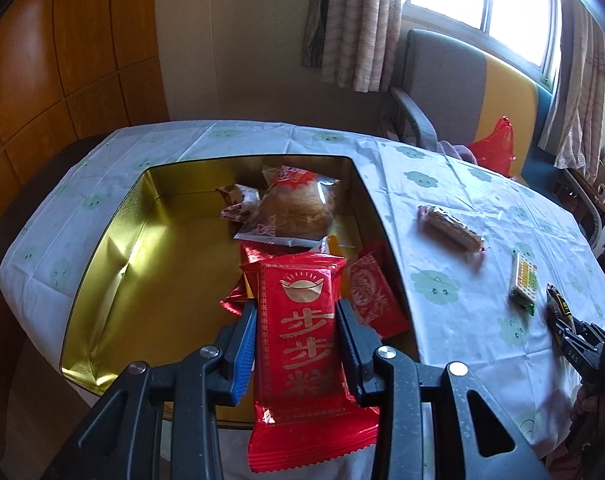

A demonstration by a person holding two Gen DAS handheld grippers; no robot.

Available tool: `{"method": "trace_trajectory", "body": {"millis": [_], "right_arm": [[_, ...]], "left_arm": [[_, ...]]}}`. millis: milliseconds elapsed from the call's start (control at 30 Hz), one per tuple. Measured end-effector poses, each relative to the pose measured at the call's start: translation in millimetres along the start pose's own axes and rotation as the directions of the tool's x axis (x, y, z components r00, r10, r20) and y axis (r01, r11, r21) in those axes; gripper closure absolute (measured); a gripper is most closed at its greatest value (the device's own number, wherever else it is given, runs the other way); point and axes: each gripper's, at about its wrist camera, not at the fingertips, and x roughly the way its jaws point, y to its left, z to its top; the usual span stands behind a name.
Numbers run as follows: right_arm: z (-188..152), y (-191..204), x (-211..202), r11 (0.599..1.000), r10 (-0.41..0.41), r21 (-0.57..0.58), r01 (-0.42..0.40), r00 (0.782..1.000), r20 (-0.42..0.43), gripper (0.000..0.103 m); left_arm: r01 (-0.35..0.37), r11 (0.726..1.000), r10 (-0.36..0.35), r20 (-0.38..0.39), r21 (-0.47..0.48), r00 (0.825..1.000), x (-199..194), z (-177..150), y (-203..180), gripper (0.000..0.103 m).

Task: Organize snacks
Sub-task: 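Carry the red package over the gold tin with the left tool, then open the left tool to drop the red package into the tin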

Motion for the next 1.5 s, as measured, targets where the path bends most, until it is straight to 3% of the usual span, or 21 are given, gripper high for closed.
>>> {"method": "trace_trajectory", "body": {"millis": [200, 367, 500, 633, 833, 1033, 1500], "right_arm": [[-1, -1, -1, 1.000, 0.003, 0.003, -0.003, 1.000, 0.007, 0.067], [-1, -1, -1, 1.000, 0.006, 0.010, -0.006, 1.000, 0.010, 0.067], [-1, -1, -1, 1.000, 0.007, 0.016, -0.008, 1.000, 0.014, 0.067], [-1, -2, -1, 1.000, 0.009, 0.019, -0.009, 1.000, 0.014, 0.067], [-1, -2, -1, 1.000, 0.009, 0.023, -0.009, 1.000, 0.014, 0.067], [-1, -2, -1, 1.000, 0.007, 0.027, -0.007, 1.000, 0.013, 0.067], [-1, -1, 0, 1.000, -0.004, 0.030, 0.004, 1.000, 0.011, 0.066]], "left_arm": [[0.006, 0.995, -0.011, -0.050, -0.096, 0.999, 6, 0, 37, 0.065], [0.025, 0.972, -0.048, -0.094, -0.234, 0.994, 14, 7, 81, 0.065], [0.029, 0.960, -0.060, -0.104, -0.278, 0.993, 23, 23, 98, 0.065], [-0.011, 0.964, -0.017, -0.103, -0.267, 0.995, 41, 46, 106, 0.065], [-0.018, 0.960, -0.013, -0.109, -0.280, 0.994, 78, 80, 115, 0.065], [-0.059, 0.959, 0.015, -0.156, -0.276, 0.988, 120, 93, 121, 0.063], [-0.165, 0.969, 0.153, -0.080, -0.182, 0.985, 60, 48, 96, 0.063]]}}
